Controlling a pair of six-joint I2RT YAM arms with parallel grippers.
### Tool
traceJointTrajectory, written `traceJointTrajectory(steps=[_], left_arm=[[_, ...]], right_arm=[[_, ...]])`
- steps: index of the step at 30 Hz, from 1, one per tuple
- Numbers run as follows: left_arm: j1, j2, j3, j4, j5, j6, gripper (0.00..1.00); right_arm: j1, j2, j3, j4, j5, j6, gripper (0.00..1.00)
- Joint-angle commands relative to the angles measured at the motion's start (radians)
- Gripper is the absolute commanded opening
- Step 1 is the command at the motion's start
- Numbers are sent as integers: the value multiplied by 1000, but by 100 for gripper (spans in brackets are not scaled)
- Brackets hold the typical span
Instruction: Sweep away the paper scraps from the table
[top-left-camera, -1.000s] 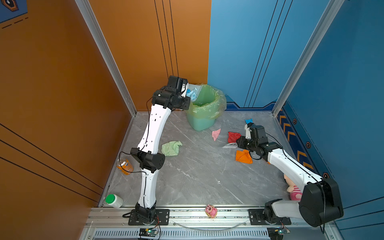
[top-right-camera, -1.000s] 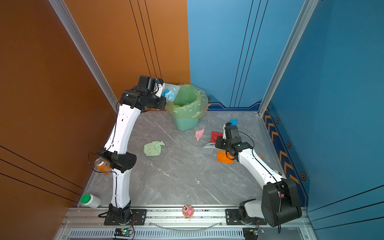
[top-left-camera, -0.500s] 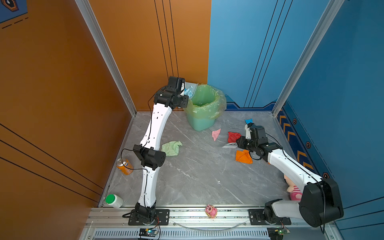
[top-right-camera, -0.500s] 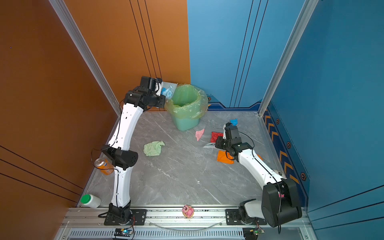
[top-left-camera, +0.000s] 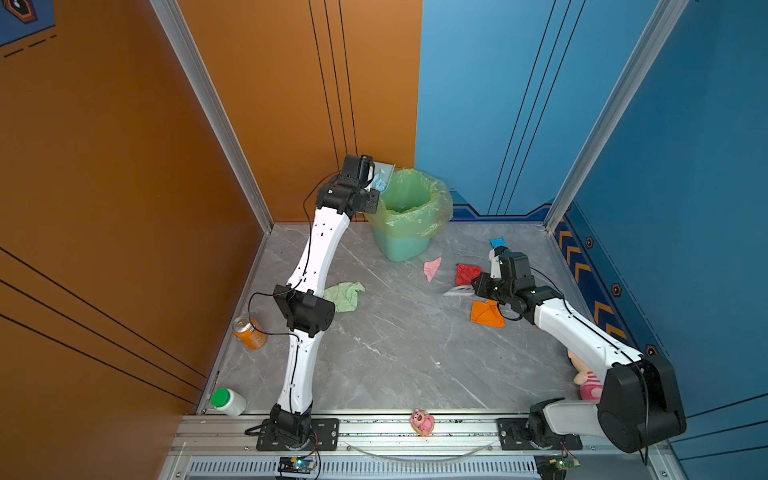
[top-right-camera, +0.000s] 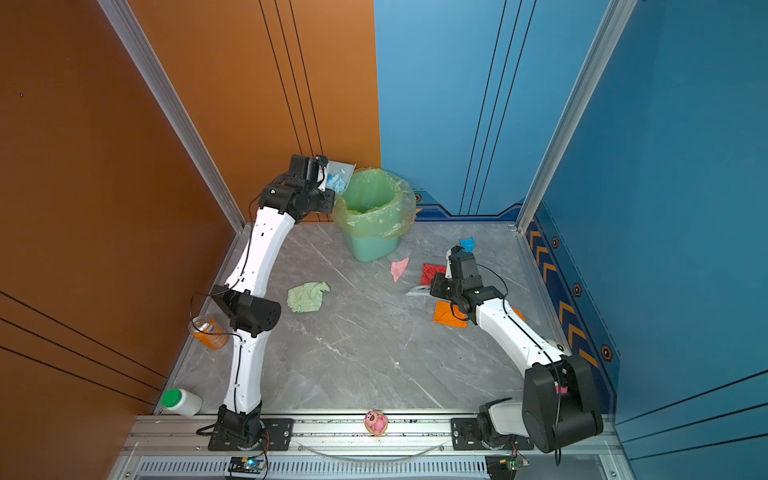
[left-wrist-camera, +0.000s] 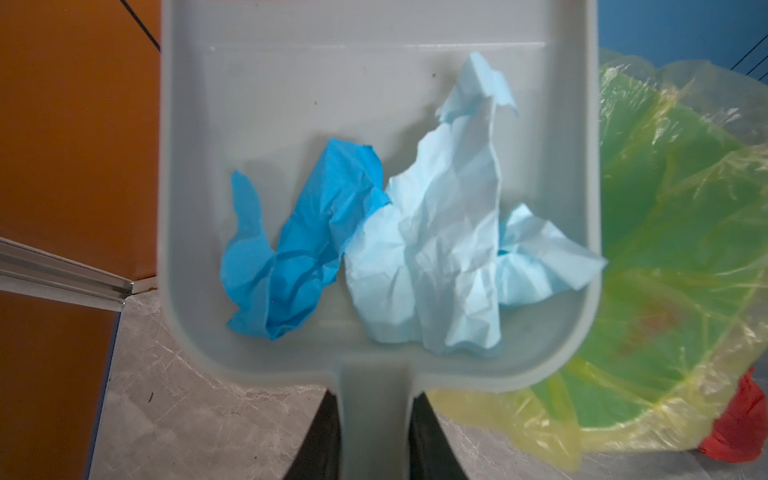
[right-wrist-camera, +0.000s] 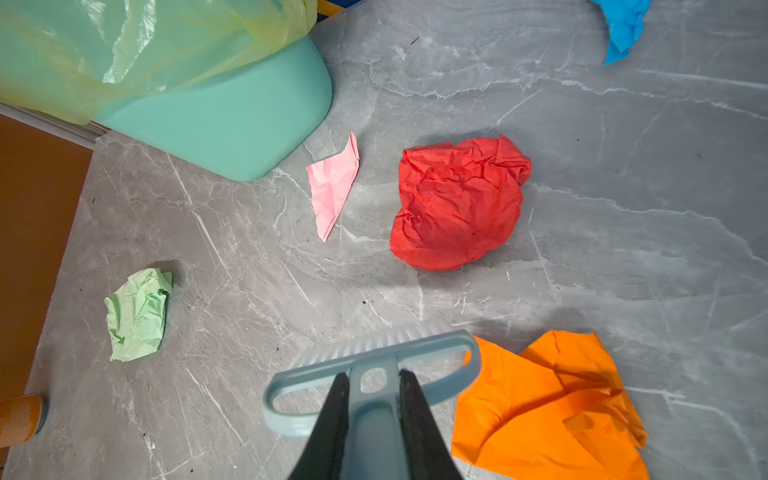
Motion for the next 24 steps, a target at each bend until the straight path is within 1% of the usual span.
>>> traceJointTrajectory(steps=[1,5,13,20,24], left_arm=[[-22,12,9,33,-48,42,0],[-39,13,8,48,-93,99,0],[-73,30,9,67,-260,263,0],[-82,38,6,85,-325,332,0],[-86,45,5,110,-361,397,0]], right_arm=[[1,12,-12,27,-16,16,0],[1,16,-12,30,-20,17,0],[6,15,-24,38,-23,22,0],[9,16,-30,45,-26,26,0],[10,17,-31,46,-25,26,0]])
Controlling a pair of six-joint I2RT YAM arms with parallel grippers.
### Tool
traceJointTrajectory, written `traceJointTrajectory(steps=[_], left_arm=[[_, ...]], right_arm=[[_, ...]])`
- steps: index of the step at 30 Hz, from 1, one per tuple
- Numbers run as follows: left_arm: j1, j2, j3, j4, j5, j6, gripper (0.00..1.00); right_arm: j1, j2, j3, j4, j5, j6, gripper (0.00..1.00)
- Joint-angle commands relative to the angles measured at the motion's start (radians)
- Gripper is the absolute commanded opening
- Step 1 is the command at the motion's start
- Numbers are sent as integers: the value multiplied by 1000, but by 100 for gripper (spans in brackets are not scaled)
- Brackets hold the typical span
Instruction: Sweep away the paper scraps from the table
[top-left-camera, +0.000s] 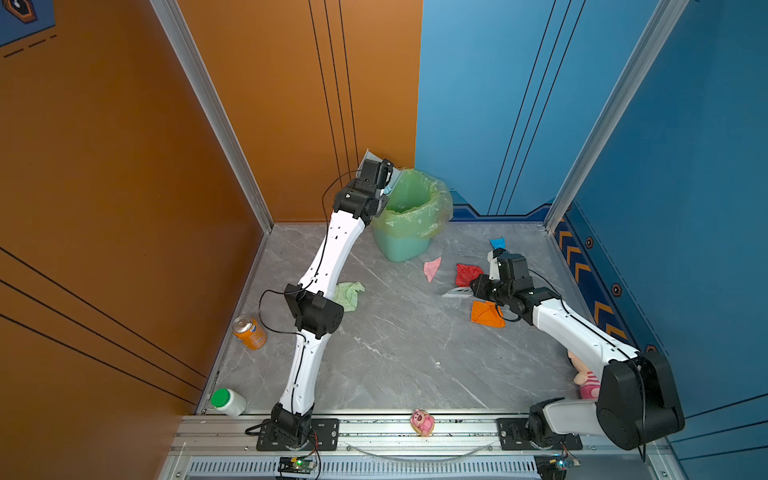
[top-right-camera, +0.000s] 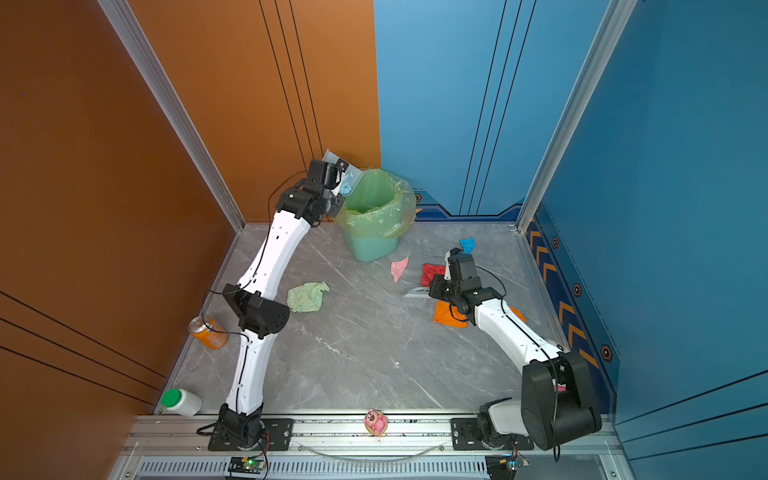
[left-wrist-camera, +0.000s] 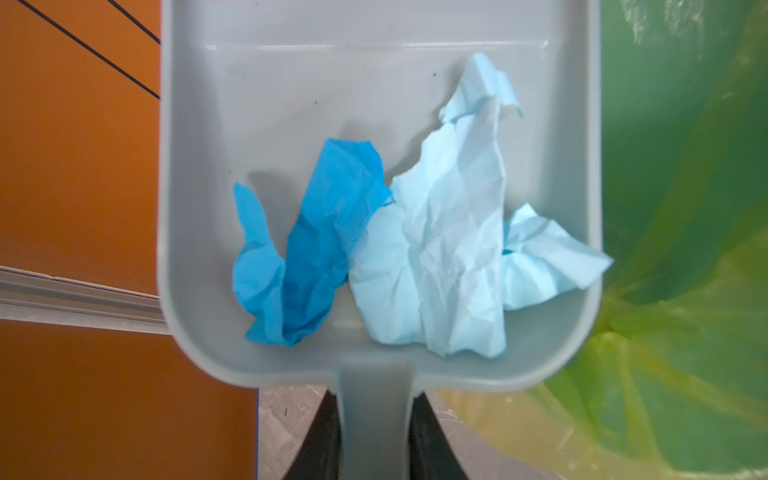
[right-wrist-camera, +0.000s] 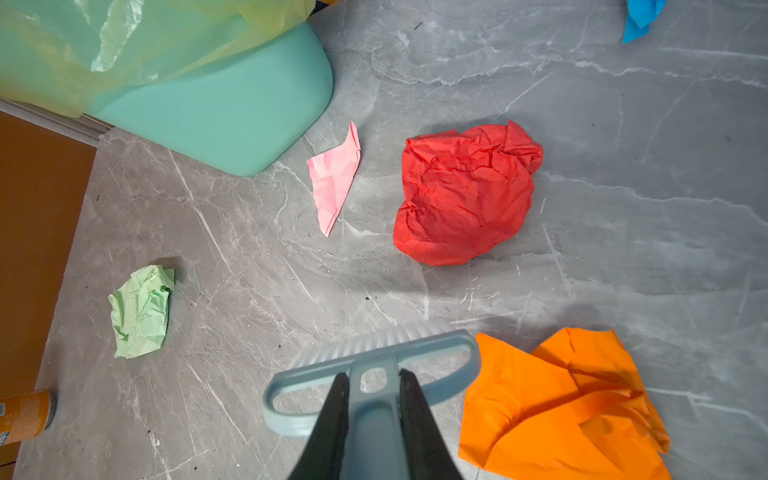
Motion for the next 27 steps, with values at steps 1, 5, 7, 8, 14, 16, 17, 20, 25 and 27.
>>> traceJointTrajectory(steps=[1,5,7,8,14,16,17,20,25,27], left_arm=[[-11,18,5,40,-66,82,0],[-17,24,-1,57,-87,142,0],[-17,24,-2,60,-76,159,0],[-18,24,-2,63,-77,173,0],[-33,25,-24,113,-102,303,0],[-38,24,-27,127,-106,333,0],[-38,23,-27,136,-110,340,0],[-40,23,-28,154,-109,377,0],[-45,19,-51,195,-131,467,0],[-45,18,-67,211,-133,495,0]], right_arm=[[9,9,-13,22,-10,15,0],[11,10,-18,29,-11,21,0],[13,12,-18,33,-10,23,0],[14,15,-18,34,-11,24,0],[20,22,-16,37,-13,26,0],[22,22,-16,39,-11,26,0],[23,23,-18,39,-10,28,0],[25,22,-18,39,-11,28,0],[28,22,-18,40,-8,30,0],[31,23,-18,43,-8,31,0]])
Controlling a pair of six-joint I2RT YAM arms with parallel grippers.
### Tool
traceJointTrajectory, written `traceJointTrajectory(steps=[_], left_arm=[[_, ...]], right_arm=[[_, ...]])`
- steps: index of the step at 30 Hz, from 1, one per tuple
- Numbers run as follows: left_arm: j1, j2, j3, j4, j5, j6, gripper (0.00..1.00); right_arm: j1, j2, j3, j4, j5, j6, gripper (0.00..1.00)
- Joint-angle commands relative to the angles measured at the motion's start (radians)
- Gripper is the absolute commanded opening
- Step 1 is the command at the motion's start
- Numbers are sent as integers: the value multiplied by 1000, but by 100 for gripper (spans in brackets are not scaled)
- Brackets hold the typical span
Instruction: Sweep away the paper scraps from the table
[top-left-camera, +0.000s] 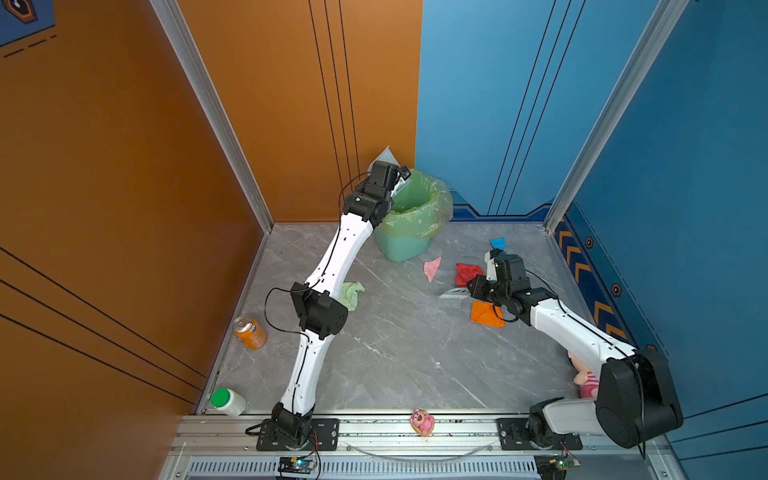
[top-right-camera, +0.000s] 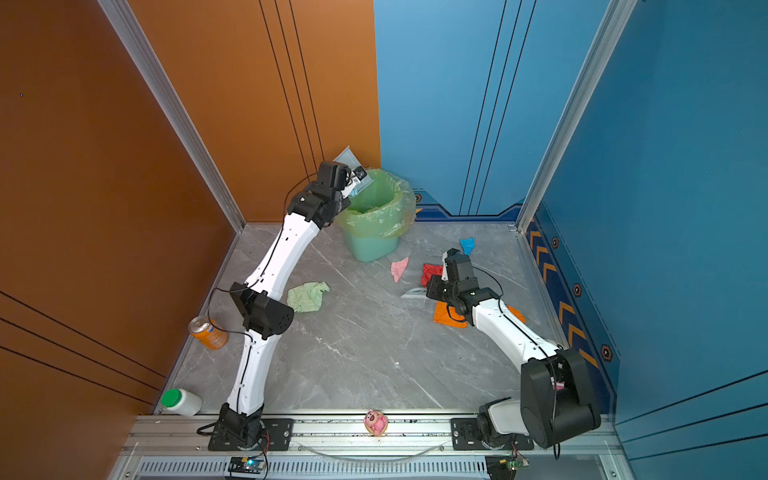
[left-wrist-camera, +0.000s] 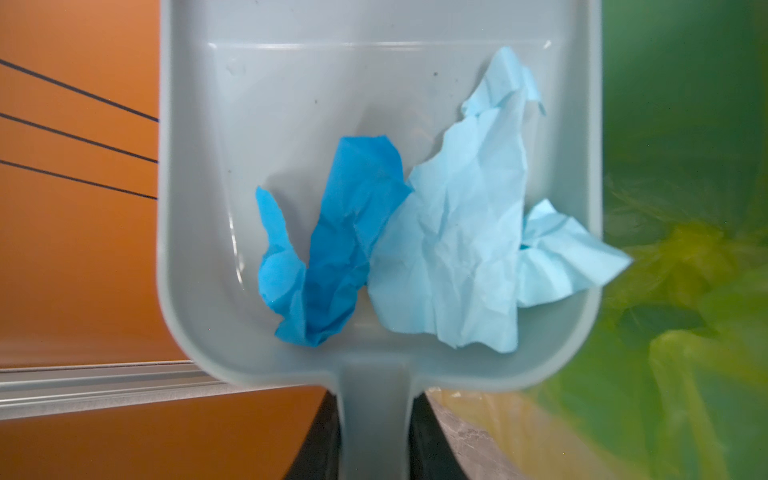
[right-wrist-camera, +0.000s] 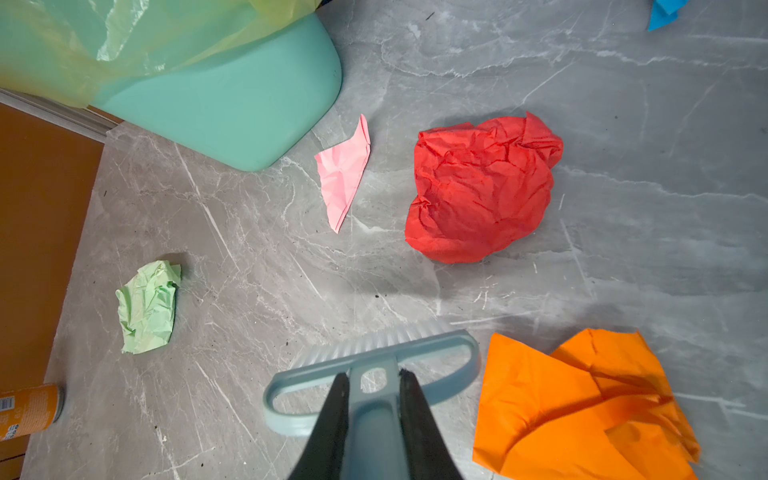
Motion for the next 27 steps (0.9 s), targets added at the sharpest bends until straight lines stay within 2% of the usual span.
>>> traceJointTrajectory(steps=[1,13,16,27], left_arm=[[-6,3,-27,49,-27,82,0],[-10,0,-63,175,29,247,0],[-11,-1,-75,205,35,320,0],[6,-15,-90,243,30,375,0]], right_arm=[[8,12,-13,26,-5,16,0],[19,19,-8,28,-2,21,0],[21,20,-7,28,1,22,0],[33,35,0,35,0,27,0]])
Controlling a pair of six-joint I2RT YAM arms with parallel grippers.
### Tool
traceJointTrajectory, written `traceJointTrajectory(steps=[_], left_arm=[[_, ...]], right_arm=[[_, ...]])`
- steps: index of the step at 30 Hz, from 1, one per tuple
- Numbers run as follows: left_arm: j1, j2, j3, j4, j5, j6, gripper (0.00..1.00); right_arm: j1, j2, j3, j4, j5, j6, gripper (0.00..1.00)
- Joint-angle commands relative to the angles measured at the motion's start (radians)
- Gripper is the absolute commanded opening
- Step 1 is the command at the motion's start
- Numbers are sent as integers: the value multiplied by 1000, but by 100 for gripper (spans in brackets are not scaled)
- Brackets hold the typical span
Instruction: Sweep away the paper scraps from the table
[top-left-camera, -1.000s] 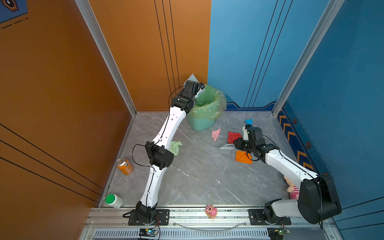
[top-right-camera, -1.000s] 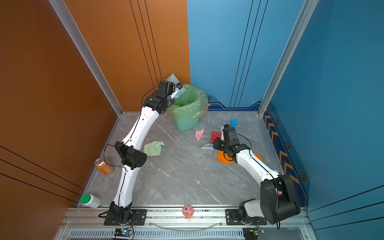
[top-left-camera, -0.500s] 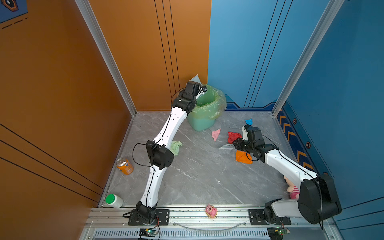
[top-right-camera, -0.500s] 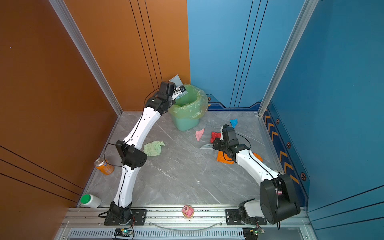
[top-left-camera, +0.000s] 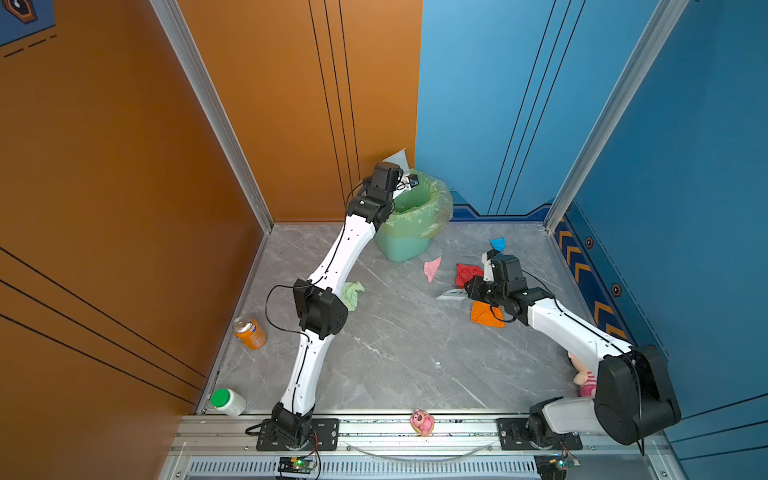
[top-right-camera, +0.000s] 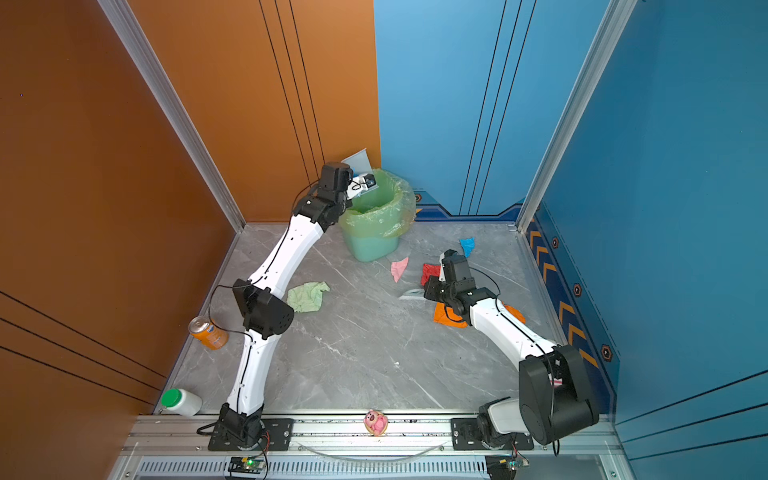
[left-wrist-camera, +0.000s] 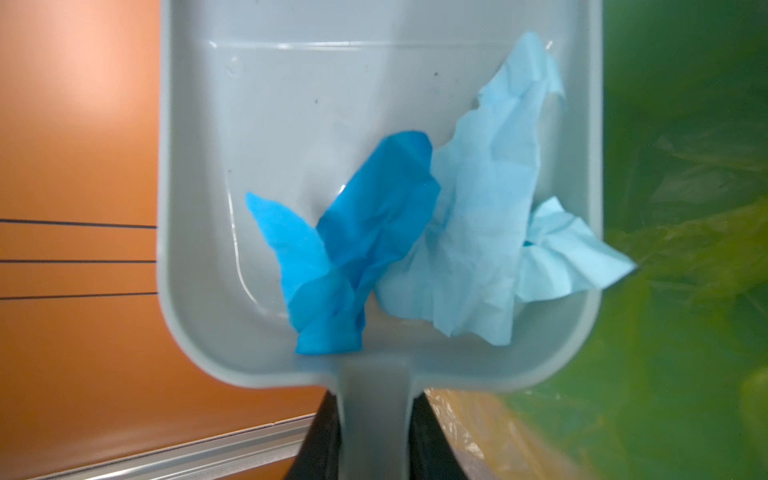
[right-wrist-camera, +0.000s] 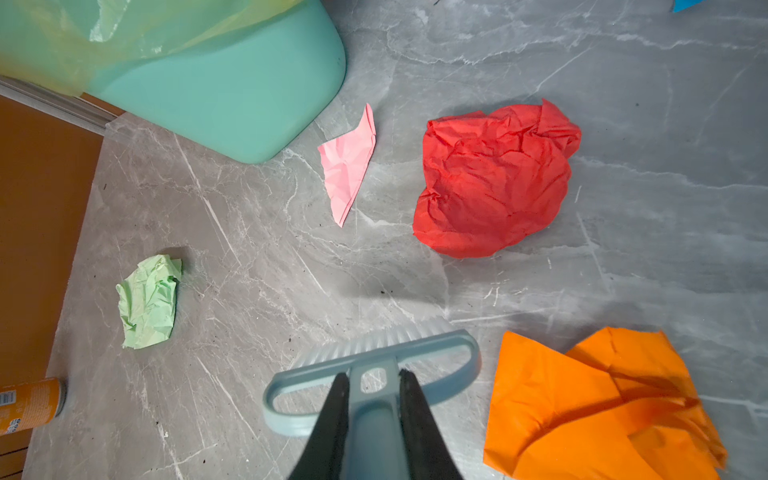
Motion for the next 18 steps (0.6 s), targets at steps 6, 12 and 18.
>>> traceJointTrajectory(steps=[6,12,18], left_arm=[[7,-35,-34,59,14,61,0],[7,-49,-62,100,2,100,0],[5,-65,-72,123,3,127,0]], right_arm=[[29,14,2,31,5,19,0],[37,1,2,23,10,16,0],[43,-11,-1,21,15,15,0]])
